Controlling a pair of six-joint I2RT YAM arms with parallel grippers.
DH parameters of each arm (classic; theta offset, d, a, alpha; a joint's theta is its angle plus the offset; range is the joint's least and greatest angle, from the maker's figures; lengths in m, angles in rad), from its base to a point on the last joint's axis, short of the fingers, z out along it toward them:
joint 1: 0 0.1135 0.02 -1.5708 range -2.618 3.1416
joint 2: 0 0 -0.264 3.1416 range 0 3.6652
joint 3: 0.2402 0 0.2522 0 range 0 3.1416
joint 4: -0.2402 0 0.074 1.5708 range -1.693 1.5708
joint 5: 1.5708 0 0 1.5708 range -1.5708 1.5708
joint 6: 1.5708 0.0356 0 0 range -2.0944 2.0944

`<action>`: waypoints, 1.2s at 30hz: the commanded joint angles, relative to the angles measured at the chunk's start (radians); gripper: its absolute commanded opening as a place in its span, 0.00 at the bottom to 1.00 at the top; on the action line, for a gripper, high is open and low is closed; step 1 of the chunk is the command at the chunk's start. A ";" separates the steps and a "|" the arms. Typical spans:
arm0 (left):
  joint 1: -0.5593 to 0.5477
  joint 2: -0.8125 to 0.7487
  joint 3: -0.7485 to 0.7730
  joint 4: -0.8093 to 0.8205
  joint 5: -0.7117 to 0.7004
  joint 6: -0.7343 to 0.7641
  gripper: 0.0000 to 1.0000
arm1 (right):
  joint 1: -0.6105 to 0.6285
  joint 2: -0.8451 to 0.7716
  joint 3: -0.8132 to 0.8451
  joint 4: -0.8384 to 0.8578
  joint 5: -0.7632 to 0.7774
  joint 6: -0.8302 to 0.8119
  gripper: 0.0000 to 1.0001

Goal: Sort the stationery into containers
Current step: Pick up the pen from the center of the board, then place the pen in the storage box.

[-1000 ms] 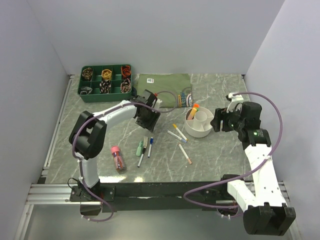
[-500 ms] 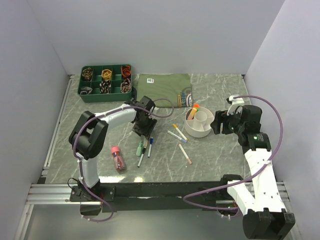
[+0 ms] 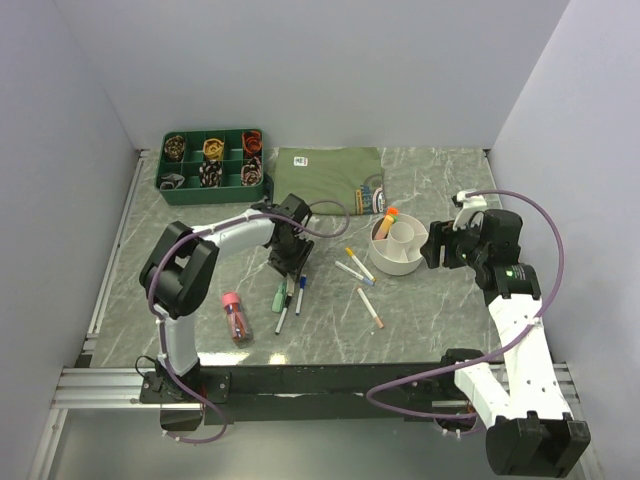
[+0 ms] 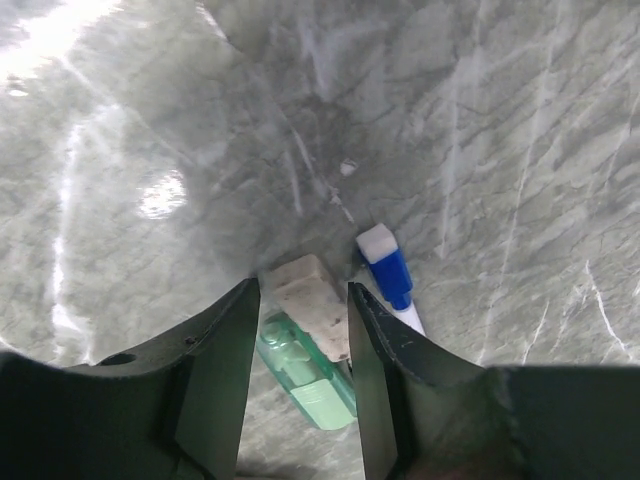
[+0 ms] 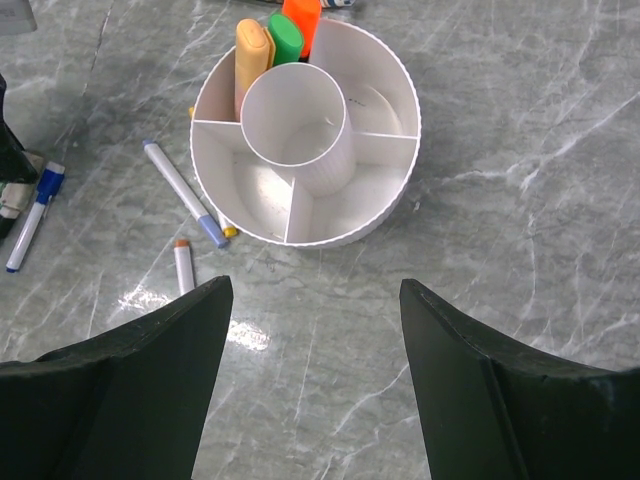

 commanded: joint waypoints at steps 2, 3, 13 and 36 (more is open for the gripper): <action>-0.039 0.022 0.004 0.002 -0.015 -0.007 0.43 | 0.007 -0.037 -0.022 0.028 0.002 -0.001 0.76; -0.042 0.027 0.005 0.003 -0.008 -0.006 0.40 | 0.006 -0.041 -0.030 0.028 0.002 0.001 0.76; 0.033 -0.004 0.086 -0.052 -0.009 0.051 0.07 | 0.007 -0.091 -0.057 0.040 0.014 0.008 0.76; -0.110 0.013 0.076 1.440 0.899 -0.013 0.01 | -0.013 -0.145 -0.034 -0.025 0.095 -0.025 0.75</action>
